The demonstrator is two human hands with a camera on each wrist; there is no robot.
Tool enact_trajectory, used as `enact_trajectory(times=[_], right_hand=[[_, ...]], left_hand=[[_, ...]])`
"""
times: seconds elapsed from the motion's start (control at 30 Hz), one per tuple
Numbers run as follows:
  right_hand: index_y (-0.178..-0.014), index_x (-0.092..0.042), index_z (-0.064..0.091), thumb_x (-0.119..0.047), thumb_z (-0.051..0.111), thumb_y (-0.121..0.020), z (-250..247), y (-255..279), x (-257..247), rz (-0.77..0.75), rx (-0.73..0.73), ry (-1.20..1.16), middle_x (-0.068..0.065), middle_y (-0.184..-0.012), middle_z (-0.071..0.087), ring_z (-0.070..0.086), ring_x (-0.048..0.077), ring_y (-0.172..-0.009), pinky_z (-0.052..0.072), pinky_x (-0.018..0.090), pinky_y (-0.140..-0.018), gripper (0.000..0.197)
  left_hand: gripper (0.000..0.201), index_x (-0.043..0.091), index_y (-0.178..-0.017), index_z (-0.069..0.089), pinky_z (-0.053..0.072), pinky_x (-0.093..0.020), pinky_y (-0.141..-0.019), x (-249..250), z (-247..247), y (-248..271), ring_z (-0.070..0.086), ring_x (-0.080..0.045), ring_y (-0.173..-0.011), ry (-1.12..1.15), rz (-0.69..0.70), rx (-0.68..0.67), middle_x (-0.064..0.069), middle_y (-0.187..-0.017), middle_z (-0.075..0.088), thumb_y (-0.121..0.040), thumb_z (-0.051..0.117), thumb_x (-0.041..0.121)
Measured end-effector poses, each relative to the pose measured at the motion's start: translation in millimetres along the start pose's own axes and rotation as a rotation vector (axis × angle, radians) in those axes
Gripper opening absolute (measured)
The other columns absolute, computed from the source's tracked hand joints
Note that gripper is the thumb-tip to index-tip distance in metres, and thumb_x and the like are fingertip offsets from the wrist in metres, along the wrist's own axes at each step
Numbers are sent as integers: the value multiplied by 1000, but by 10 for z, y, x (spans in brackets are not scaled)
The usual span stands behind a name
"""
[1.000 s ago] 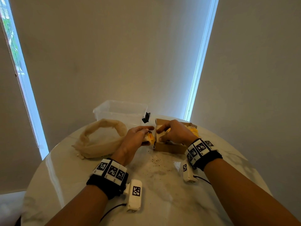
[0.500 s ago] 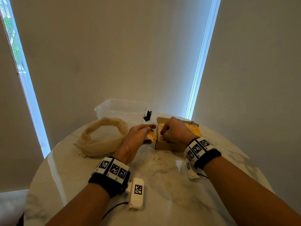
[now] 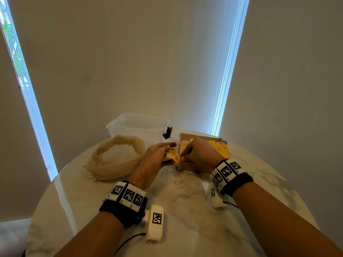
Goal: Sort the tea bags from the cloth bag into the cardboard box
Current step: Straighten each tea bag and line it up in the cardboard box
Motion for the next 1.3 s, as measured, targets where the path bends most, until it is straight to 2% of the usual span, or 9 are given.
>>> enact_trajectory(times=[0.13,0.27,0.33,0.47,0.87,0.97,1.1,1.17,1.3], right_hand=[[-111,-21,82,-21,75,-98,-139,52,67,-12,85,-184,-10,-105,71,71,9,-79,52,13,-61,14],[-112,-33,77,-32,72,-101,-246,289,90,-55,219,-499,-21,-103,68,63,2,-97,48,18,-80,13],[-108,-40,73,-40,71,-100,-179,402,6,-68,157,-604,-22,-105,68,62,3,-99,48,20,-81,8],[-110,-34,80,-46,83,-89,-68,433,-75,-119,79,-582,-15,-105,76,68,4,-102,56,34,-95,25],[-110,-28,83,-36,90,-83,37,474,-94,-135,43,-559,-12,-98,80,77,10,-88,66,41,-86,30],[-108,-30,84,-37,89,-84,-35,466,-35,-120,125,-621,-13,-99,80,72,5,-96,60,35,-90,26],[-111,-29,82,-35,89,-84,-112,463,74,-79,234,-769,-12,-105,79,72,5,-95,56,19,-71,28],[-111,-29,80,-33,89,-85,-117,459,104,-59,273,-808,-12,-106,78,72,3,-93,54,13,-64,28],[-110,-27,81,-32,90,-83,-69,422,61,-79,272,-777,-12,-102,79,74,4,-90,56,16,-70,28]], left_hand=[[29,16,-115,74,61,-24,-70,-16,2,-17,67,-21,-106,19,-5,7,-13,-119,68,-112,46,13],[29,9,-125,70,63,-25,-74,-25,4,-27,67,-20,-109,52,-15,6,-14,-125,68,-112,45,18],[30,10,-126,69,63,-24,-74,-32,20,-3,68,-21,-111,47,-15,8,-13,-125,69,-113,46,21],[30,12,-128,68,63,-26,-77,-27,60,35,69,-24,-113,39,-8,-5,-13,-124,70,-113,45,23],[28,15,-130,69,61,-24,-77,-65,69,10,72,-19,-109,-10,10,16,-7,-121,73,-111,51,23],[23,11,-124,69,63,-26,-78,-88,66,-8,73,-21,-107,45,5,11,-11,-120,72,-110,52,19],[21,14,-117,74,64,-32,-83,-114,39,-38,74,-22,-106,53,11,43,-12,-119,73,-109,55,19],[24,16,-114,78,63,-33,-87,-103,46,-41,72,-21,-108,23,21,44,-8,-117,73,-108,58,29],[36,25,-111,81,61,-36,-93,-94,65,-58,76,-18,-104,-61,61,3,1,-104,81,-95,68,54]])
Point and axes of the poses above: each hand's wrist, its own y-axis away from the middle knuckle, its own z-axis out of the palm, x = y × z, the point moved 4 cm from there along -y, towards the middle knuckle
